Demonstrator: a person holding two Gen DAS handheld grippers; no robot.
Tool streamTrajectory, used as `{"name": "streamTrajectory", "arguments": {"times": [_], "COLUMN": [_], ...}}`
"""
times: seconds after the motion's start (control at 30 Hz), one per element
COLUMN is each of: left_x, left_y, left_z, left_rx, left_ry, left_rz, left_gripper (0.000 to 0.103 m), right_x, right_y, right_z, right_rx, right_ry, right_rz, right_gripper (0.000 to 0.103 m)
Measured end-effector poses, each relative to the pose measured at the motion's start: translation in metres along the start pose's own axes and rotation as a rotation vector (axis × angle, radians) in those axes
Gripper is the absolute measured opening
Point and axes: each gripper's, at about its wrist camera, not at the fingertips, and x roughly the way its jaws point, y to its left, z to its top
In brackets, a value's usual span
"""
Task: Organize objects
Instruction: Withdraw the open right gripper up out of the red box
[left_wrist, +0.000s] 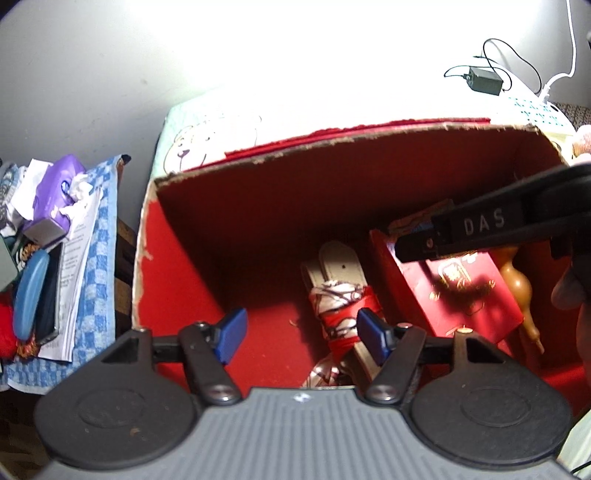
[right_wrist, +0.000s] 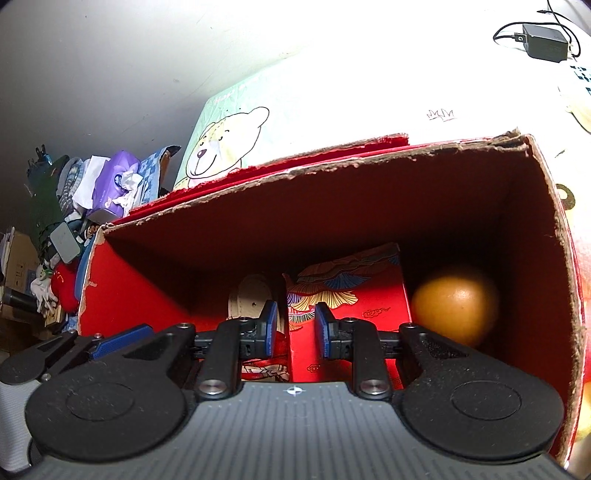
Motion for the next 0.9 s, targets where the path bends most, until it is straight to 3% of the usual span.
{"name": "streamTrajectory", "arguments": {"times": [0.9], "left_x": [0.021], "left_y": [-0.006], "left_z": [0.012], "left_rx": [-0.010], "left_ry": [0.026], "left_rz": [0.001], "left_gripper": [0.075], "right_x": [-0.002], "right_y": [0.000], "right_z": [0.000], "right_rx": [0.002], "right_ry": [-0.036], "right_rz": [-0.028], "right_gripper": [0.025]}}
